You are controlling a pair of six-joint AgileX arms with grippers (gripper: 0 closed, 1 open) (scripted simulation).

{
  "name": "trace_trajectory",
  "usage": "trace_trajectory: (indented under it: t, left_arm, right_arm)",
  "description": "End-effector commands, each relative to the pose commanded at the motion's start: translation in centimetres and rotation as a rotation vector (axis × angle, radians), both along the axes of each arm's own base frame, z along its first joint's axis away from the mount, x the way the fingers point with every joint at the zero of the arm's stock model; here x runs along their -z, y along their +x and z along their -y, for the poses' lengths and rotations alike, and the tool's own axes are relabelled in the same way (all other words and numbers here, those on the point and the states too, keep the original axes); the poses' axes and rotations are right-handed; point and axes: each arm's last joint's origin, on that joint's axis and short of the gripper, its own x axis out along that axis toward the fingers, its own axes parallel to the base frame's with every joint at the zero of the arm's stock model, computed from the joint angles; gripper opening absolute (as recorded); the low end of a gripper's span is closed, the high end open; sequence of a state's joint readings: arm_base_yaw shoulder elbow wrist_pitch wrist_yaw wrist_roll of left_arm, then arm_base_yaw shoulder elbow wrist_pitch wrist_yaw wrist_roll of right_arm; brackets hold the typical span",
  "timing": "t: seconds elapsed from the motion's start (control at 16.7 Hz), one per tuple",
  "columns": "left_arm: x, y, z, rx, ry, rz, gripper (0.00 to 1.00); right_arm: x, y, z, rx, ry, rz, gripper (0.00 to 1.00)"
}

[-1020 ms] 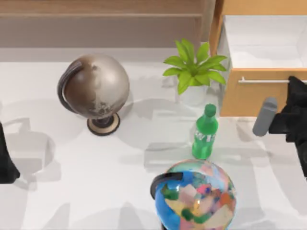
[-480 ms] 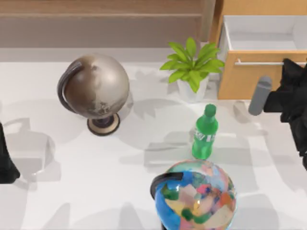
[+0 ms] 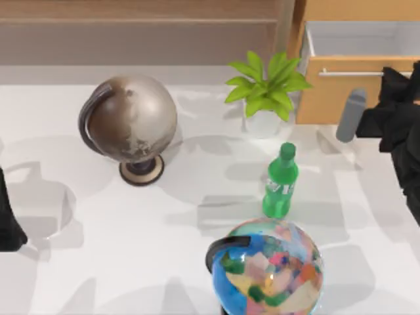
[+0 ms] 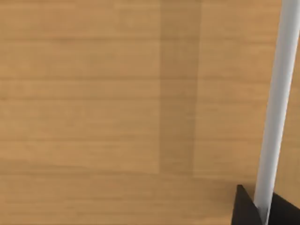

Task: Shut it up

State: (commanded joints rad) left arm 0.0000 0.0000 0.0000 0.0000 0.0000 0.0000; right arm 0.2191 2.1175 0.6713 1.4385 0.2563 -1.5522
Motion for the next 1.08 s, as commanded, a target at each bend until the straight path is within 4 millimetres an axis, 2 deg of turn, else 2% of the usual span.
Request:
trace_trajectory:
  t: [0.3,0.72,1.08]
  left_arm:
    - [0.0,0.0,0.0,0.000,0.000,0.000,1.00]
    - [0.0,0.0,0.0,0.000,0.000,0.000,1.00]
    - [0.0,0.0,0.0,0.000,0.000,0.000,1.00]
  right_arm:
    - [0.0,3.2,0.1,-0.003,0.000,-0.004,0.00]
    - [-0.1,3.6,0.1,-0.001,0.002,-0.001,0.00]
    - [-0.2,7.5,0.3,0.007,-0.002,0.003,0.00]
